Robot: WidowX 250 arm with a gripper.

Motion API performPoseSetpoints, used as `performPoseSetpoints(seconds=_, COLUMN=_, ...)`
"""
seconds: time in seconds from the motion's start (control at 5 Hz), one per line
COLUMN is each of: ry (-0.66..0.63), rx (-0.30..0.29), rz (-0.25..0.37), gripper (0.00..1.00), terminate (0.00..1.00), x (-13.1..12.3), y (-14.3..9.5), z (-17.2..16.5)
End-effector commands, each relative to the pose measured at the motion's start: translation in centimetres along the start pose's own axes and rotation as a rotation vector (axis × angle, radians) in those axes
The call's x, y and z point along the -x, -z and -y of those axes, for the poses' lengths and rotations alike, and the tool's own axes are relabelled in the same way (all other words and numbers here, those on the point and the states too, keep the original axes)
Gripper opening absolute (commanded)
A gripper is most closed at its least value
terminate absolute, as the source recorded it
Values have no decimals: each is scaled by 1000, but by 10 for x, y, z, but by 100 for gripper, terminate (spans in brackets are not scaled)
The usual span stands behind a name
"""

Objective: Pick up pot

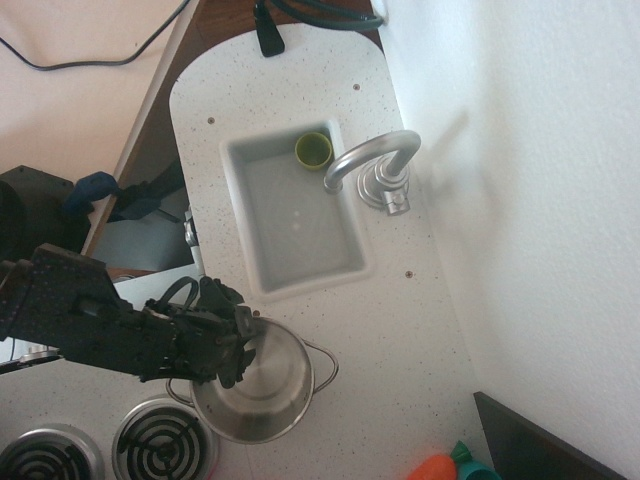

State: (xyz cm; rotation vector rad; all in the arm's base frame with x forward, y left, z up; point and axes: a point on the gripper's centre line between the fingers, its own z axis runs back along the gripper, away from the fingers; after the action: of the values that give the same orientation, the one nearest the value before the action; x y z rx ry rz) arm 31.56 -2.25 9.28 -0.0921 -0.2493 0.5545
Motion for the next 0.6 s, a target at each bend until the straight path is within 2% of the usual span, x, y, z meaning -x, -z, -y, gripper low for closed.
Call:
performPoseSetpoints(seconds=0.0, ry=-50, rx=-1, rz=-9, gripper=100, terminate=0, x=-3, y=7, z=-8)
performPoseSetpoints(seconds=0.2, ry=-86, rx=-39, rz=-36, gripper=100, terminate=0, x=-3, y=21, z=-19)
performPoseSetpoints(seconds=0.4, ry=-111, rx=-91, rz=-69, gripper=0, terminate=0, x=-1, y=33, z=-30)
